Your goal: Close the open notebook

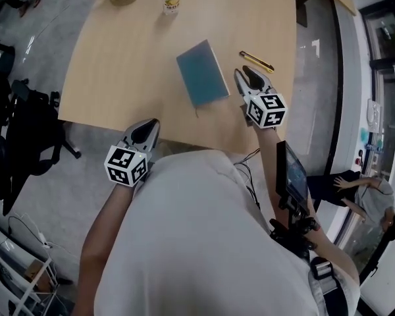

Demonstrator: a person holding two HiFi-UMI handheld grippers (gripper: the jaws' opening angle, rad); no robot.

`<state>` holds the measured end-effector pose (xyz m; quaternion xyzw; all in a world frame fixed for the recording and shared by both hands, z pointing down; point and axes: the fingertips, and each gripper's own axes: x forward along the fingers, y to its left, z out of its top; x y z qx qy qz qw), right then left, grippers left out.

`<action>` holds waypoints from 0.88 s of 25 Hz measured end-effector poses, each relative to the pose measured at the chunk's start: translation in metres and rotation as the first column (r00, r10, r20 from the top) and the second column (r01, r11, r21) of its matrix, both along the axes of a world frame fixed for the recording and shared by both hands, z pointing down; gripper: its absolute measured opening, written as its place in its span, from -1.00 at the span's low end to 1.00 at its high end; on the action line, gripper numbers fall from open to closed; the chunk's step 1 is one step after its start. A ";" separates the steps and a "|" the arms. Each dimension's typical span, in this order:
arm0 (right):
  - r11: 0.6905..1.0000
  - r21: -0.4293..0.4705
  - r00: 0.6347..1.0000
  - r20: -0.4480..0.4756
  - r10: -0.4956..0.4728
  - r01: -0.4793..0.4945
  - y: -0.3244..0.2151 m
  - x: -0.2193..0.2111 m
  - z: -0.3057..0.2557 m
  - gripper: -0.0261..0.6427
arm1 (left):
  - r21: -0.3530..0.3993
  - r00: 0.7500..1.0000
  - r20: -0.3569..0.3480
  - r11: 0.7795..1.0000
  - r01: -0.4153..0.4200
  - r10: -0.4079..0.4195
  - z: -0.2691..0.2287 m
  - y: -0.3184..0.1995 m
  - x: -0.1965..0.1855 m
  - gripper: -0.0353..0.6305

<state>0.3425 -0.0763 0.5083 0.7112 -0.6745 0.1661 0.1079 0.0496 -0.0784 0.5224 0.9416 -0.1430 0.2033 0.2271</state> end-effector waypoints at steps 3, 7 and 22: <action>0.984 -0.058 0.983 -0.066 -0.173 0.169 -0.032 -0.027 -0.010 -0.60 | 0.002 1.000 -0.013 1.000 0.018 -0.018 -0.005 0.002 0.006 -0.84; 0.887 -0.295 0.908 -0.114 -0.402 0.356 -0.045 -0.054 0.032 -0.77 | 0.005 0.998 -0.025 0.998 0.066 -0.066 -0.012 0.005 0.007 -0.84; 0.713 -0.637 0.907 -0.050 -0.418 0.293 -0.027 -0.015 0.156 -0.80 | -0.031 0.967 0.046 0.968 0.251 -0.249 -0.003 0.015 -0.033 -0.84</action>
